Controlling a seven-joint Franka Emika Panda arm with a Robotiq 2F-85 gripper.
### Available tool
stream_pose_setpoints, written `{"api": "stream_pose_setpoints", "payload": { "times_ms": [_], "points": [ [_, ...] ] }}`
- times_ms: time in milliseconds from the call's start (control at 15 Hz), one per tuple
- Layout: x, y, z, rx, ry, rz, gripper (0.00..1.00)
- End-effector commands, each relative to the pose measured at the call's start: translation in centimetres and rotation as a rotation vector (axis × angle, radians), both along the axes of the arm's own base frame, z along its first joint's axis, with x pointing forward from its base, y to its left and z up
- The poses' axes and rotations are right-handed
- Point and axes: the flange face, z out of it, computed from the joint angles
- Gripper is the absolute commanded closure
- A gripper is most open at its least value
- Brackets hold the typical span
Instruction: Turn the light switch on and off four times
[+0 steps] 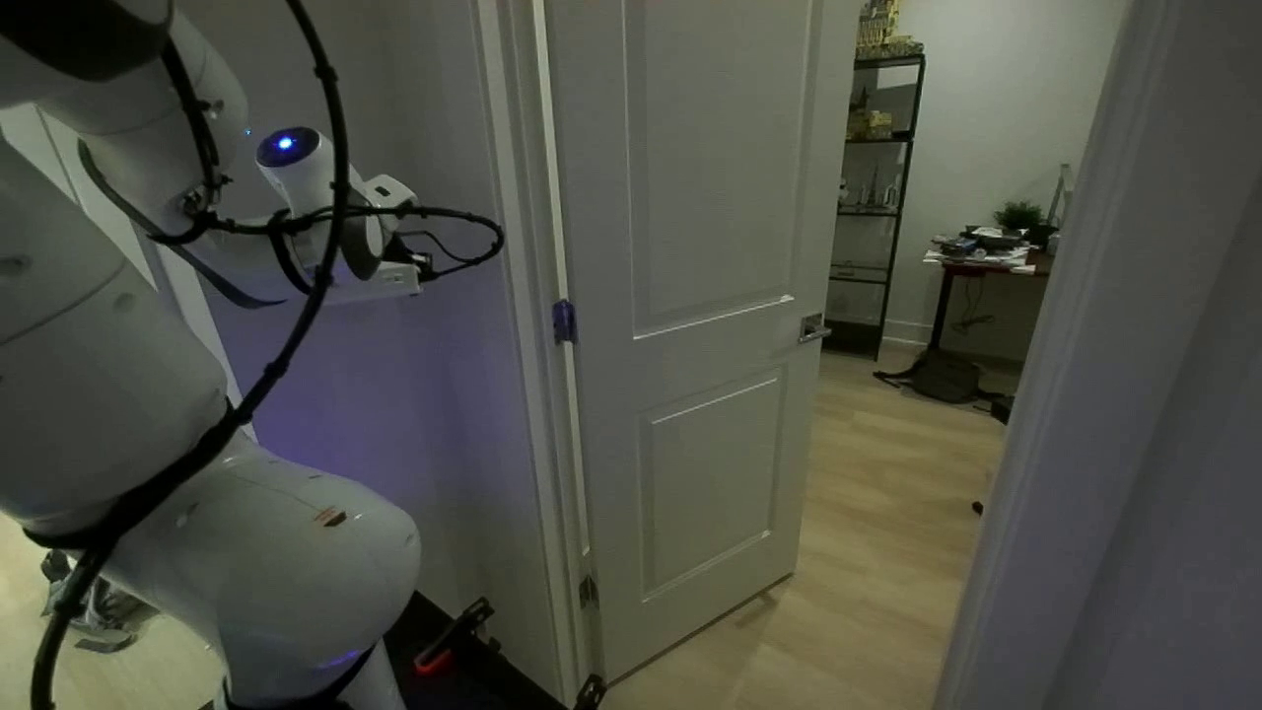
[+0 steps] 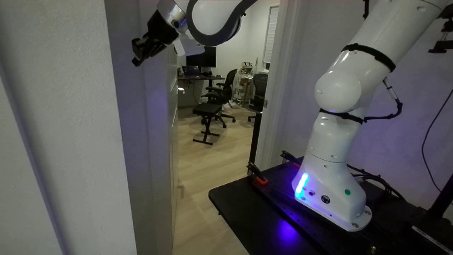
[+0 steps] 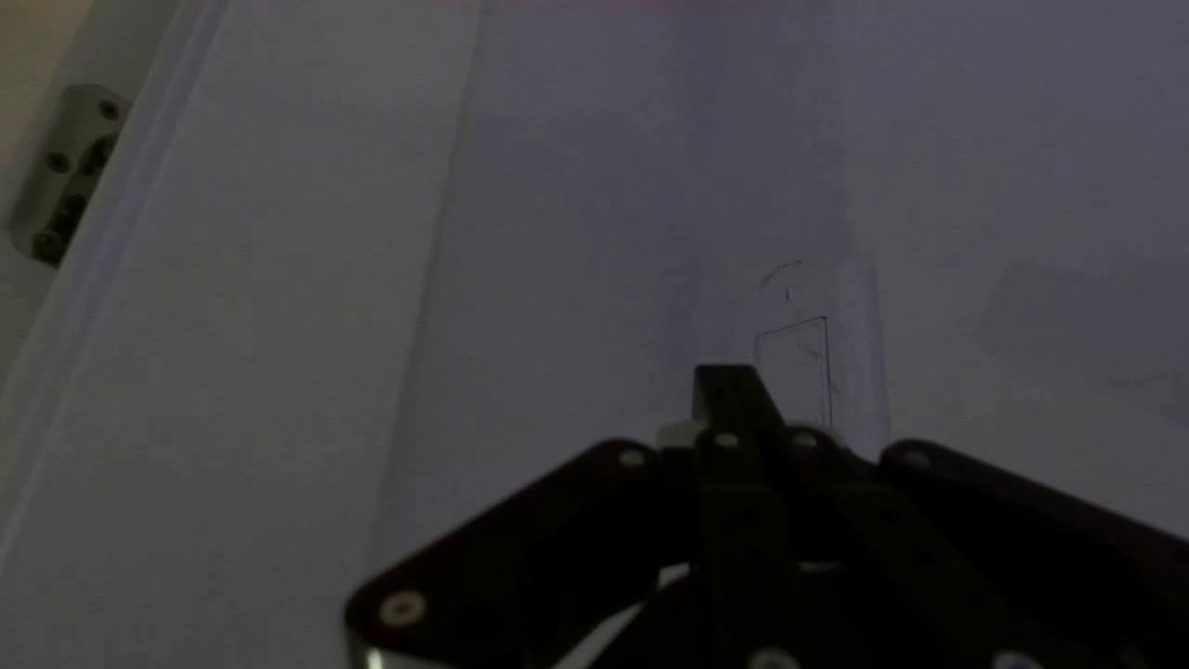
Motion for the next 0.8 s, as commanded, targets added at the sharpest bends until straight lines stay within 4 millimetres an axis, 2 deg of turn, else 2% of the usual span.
{"api": "stream_pose_setpoints", "payload": {
  "times_ms": [0,733],
  "points": [
    [1.5,1.1,0.3,0.038,-0.017,-0.005,1.0],
    [2.7,3.4,-0.3,0.071,-0.037,0.025,1.0]
  ]
}}
